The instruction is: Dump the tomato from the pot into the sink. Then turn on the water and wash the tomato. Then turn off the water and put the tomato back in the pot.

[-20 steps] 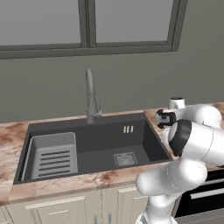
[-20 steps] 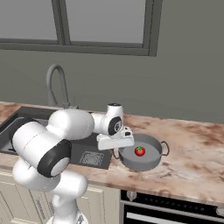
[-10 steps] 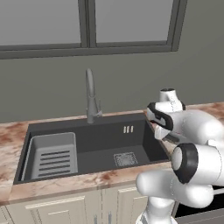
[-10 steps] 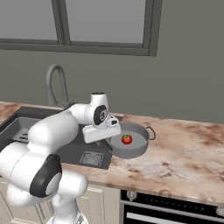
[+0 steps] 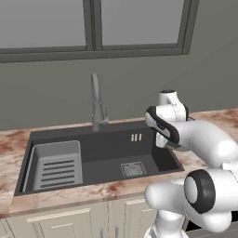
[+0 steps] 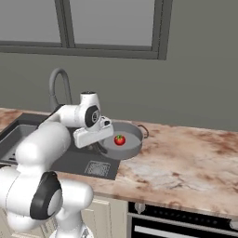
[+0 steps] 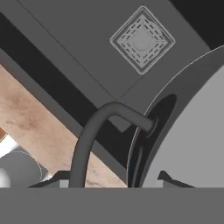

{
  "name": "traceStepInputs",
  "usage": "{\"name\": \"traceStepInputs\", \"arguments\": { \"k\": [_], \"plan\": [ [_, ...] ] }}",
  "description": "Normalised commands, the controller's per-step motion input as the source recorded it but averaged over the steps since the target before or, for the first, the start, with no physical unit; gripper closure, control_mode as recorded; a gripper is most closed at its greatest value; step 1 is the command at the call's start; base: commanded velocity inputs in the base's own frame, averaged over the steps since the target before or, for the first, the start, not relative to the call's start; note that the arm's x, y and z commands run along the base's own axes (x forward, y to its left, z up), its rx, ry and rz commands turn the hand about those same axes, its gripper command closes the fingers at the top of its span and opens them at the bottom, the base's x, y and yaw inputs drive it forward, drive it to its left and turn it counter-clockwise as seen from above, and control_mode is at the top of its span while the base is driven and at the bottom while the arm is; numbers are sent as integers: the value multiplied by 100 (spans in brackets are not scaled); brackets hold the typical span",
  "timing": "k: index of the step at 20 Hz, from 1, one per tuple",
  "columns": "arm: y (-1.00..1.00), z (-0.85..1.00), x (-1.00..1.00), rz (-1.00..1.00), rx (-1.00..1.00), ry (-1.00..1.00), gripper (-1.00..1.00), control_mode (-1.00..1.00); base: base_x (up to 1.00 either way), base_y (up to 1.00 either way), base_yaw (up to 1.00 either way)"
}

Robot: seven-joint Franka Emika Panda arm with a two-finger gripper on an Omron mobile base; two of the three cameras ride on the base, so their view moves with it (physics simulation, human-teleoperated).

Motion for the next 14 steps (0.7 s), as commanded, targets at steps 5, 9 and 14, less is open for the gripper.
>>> {"name": "traceStepInputs", "arguments": {
  "k": [5, 9, 14],
  "plan": [
    [52, 7, 0, 15, 11, 1, 100, -100, 0, 0, 0],
    [42, 7, 0, 17, 15, 0, 100, -100, 0, 0, 0],
    [42, 19, 1, 16, 17, 0, 100, -100, 0, 0, 0]
  ]
}}
